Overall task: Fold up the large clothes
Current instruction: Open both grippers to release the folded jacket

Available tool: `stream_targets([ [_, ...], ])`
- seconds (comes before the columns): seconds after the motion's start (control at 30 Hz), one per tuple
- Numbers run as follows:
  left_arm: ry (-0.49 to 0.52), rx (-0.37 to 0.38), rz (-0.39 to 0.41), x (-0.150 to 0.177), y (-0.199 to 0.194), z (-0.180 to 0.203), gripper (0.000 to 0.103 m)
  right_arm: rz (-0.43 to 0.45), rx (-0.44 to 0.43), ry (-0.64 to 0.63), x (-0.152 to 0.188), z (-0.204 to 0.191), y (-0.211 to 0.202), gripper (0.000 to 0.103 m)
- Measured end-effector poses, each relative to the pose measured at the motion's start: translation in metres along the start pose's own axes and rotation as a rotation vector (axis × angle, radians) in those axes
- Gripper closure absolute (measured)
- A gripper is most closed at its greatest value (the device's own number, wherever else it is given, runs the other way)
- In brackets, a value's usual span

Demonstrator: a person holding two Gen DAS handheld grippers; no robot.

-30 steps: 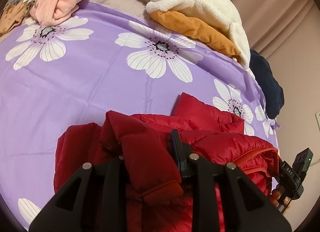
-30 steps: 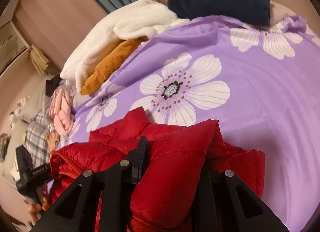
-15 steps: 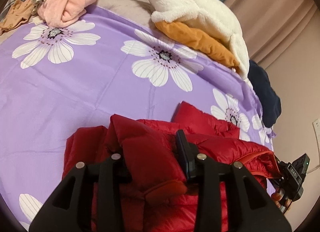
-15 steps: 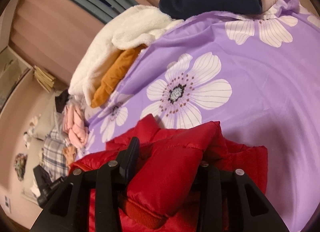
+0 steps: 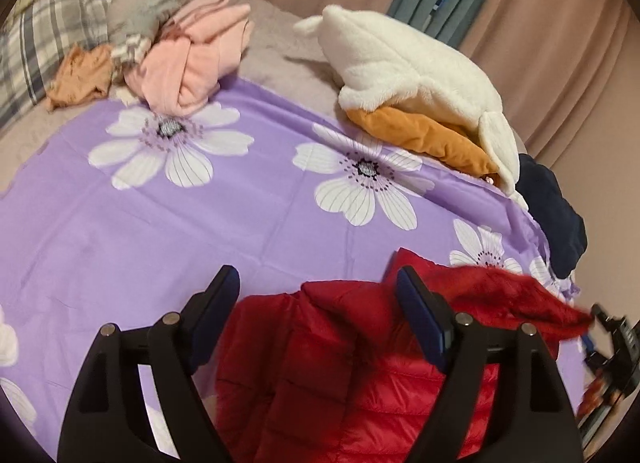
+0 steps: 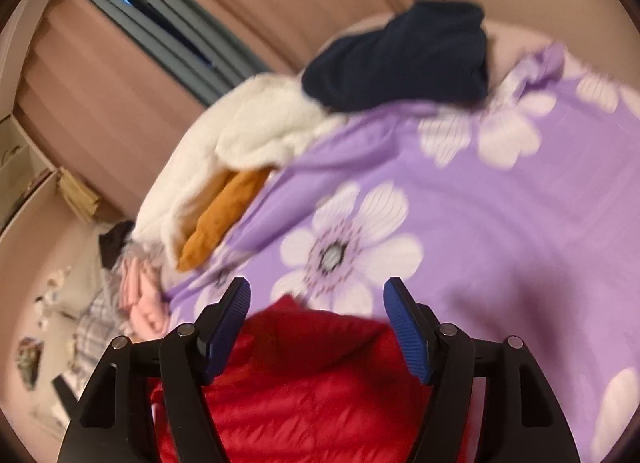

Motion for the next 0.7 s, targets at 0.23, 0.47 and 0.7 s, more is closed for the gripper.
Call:
stream_targets([
  [0.23,0.143,-0.012,0.041,0.011,-0.027,0.021,0.022,0.057,0.026,-0.161,0.002,-0.018,-0.032,0.034],
  [0.47,0.241,0.009,0.012,0.047,-0.032,0.04,0.023,-0.031,0.078,-0.451,0.066,-0.049,-0.03,0.034],
  [0.7,0.345,0.027,-0.043,0.09,-0.023,0.054,0.036,-0.107,0.118,-0.666,0.13,-0.067,-0.019,0.034],
])
Point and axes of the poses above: each gripper's, at about its wrist camera, not at the fingertips, and y roughly the way its jaws point, z to its right, x to its underside, the point moved 8 cm from there along y, roughly the way its jaws point, and after that the axes turned 1 degree about -z, right-handed, at the moved point
